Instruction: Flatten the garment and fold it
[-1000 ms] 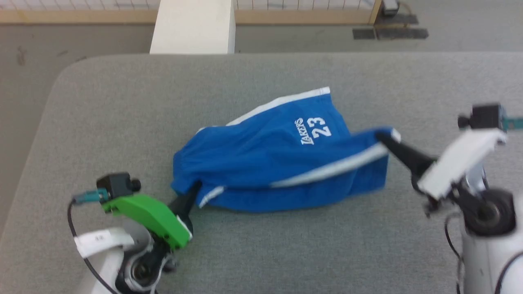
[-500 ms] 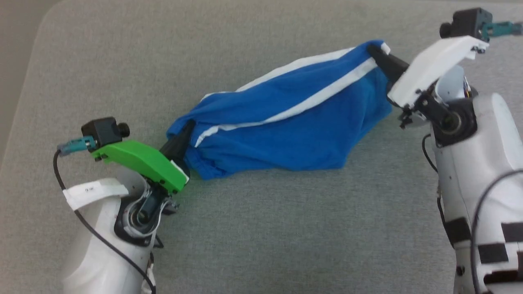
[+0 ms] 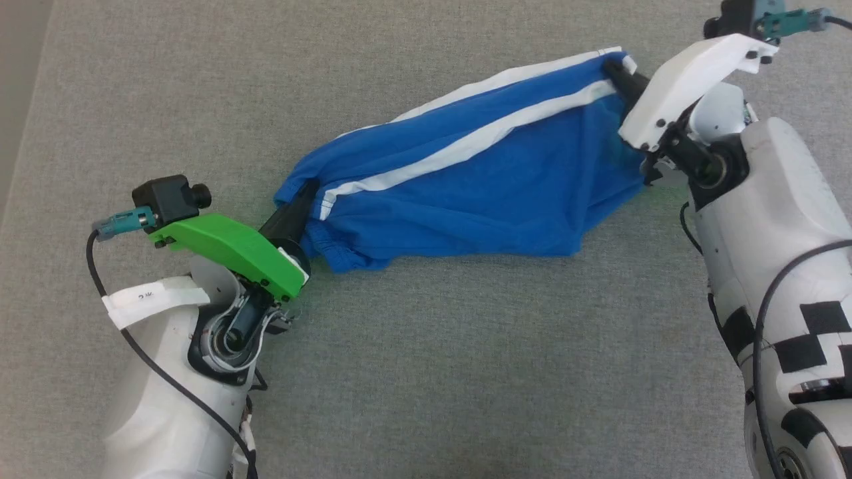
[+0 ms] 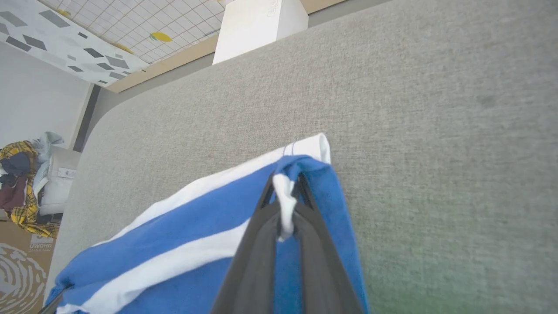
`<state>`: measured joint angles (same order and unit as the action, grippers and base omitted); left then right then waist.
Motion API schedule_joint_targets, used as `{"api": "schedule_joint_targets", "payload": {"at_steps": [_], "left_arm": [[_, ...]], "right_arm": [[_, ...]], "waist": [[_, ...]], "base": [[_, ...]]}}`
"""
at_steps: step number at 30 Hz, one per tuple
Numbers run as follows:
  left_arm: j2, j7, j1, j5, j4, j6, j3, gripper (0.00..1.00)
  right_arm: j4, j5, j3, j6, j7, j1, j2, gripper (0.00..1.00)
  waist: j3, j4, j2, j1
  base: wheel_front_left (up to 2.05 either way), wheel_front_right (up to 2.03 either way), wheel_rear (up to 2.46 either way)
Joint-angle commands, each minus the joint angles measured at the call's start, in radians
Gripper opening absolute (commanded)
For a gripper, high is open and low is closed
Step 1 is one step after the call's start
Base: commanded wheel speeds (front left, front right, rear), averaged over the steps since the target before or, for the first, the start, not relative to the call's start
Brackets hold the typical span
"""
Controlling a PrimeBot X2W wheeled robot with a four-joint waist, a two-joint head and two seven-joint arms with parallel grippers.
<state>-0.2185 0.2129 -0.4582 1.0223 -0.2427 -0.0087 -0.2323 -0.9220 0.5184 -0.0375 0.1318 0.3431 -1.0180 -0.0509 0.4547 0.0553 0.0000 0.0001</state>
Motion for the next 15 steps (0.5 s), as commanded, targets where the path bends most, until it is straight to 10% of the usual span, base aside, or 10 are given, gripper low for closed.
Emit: {"api": "schedule_joint_targets", "payload": {"at_steps": [1,2,3,4,15], "left_arm": [[-0.001,-0.003,-0.009,-0.002,-0.014,-0.004,0.005,0.00],[0.000,-0.003,-0.008,0.000,-0.015,-0.004,0.006,0.20],[0.000,-0.002,-0.007,0.003,-0.014,-0.002,0.008,0.75],[0.000,-0.001,-0.005,0.005,-0.013,-0.001,0.009,1.00],[-0.044,0.007,0.070,-0.006,0.086,0.040,0.023,1.00]], "right_arm": [[-0.023,0.003,0.012,-0.001,-0.004,-0.022,0.001,0.00],[-0.036,0.015,0.020,-0.001,-0.003,-0.027,0.001,0.00],[-0.047,0.032,0.034,-0.001,-0.004,-0.033,0.001,0.29],[-0.054,0.045,0.048,-0.001,-0.006,-0.036,0.001,0.98],[-0.020,0.164,0.153,-0.001,-0.059,-0.007,0.001,1.00]], "waist": [[-0.001,0.001,0.0000,-0.0001],[-0.002,0.001,0.0000,-0.0001],[-0.005,0.001,0.0000,-0.0001],[-0.008,0.000,0.0000,-0.0001],[-0.117,-0.008,0.0000,-0.0001]], "base": [[0.00,0.00,0.00],[0.00,0.00,0.00],[0.00,0.00,0.00],[0.00,0.00,0.00],[0.00,0.00,0.00]]}}
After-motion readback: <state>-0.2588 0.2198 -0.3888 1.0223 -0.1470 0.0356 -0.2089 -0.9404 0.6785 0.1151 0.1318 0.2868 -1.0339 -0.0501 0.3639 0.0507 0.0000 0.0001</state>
